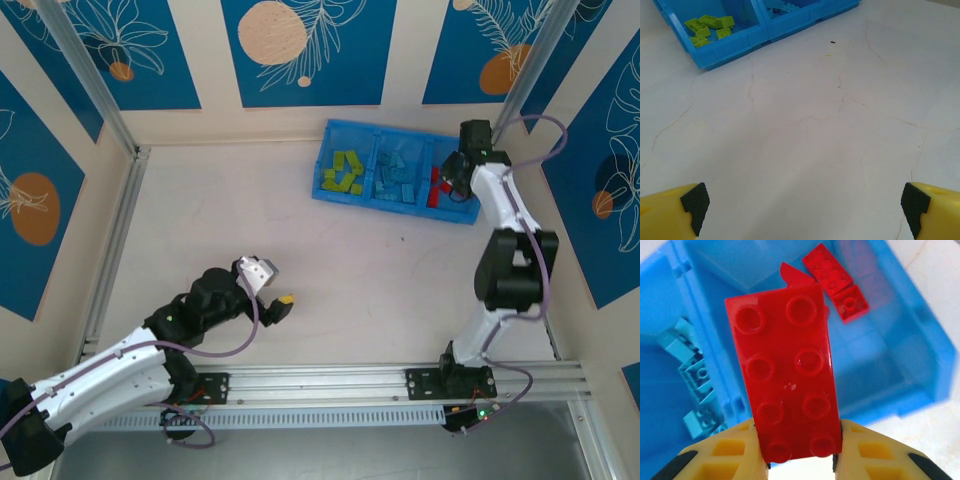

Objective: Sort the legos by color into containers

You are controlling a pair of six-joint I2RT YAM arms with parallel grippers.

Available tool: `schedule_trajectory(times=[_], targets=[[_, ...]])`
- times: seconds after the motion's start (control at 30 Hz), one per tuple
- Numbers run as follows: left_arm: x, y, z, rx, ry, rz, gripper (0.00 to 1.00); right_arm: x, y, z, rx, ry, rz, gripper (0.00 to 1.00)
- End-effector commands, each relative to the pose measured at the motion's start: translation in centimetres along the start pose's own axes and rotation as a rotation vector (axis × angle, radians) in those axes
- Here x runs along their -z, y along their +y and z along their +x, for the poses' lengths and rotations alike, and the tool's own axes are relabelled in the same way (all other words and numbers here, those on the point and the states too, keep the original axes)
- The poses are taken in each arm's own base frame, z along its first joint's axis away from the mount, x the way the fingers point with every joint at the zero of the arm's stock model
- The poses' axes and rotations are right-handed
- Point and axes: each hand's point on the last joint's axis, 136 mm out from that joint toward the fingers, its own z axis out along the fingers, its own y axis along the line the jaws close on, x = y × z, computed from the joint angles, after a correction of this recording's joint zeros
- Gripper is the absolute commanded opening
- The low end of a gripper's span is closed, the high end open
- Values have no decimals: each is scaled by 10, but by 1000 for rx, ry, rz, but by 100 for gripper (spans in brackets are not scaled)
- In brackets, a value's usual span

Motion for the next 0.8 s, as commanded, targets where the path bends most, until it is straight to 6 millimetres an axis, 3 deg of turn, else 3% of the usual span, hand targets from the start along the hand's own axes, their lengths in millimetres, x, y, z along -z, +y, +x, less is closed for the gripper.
schedule_trajectory(times=[0.0, 0.1, 0.17, 0.33, 0.5, 0.6, 0.67, 0.77], targets=[[2, 3, 4, -33, 2, -24, 100, -19, -3, -1, 28, 106, 28, 32], [2, 8, 8, -54, 22, -51, 100, -28, 1, -5, 12, 143, 27, 46], [2, 11, 10, -64, 33, -71, 100, -22, 5, -5, 28, 147, 32, 55], [-1, 23, 14, -64, 38, -139, 100, 21, 20, 16, 53, 124, -60, 58], [7, 65, 12, -28, 26, -391, 100, 79, 20, 50, 139, 9, -197, 59], [19, 96, 10, 8, -9, -567, 100, 108, 10, 79, 228, -126, -219, 59], [23, 112, 11, 9, -32, -652, 100, 119, 3, 94, 296, -238, -229, 62], [26, 136, 16, 12, -51, -740, 100, 111, -18, 109, 399, -428, -195, 69]])
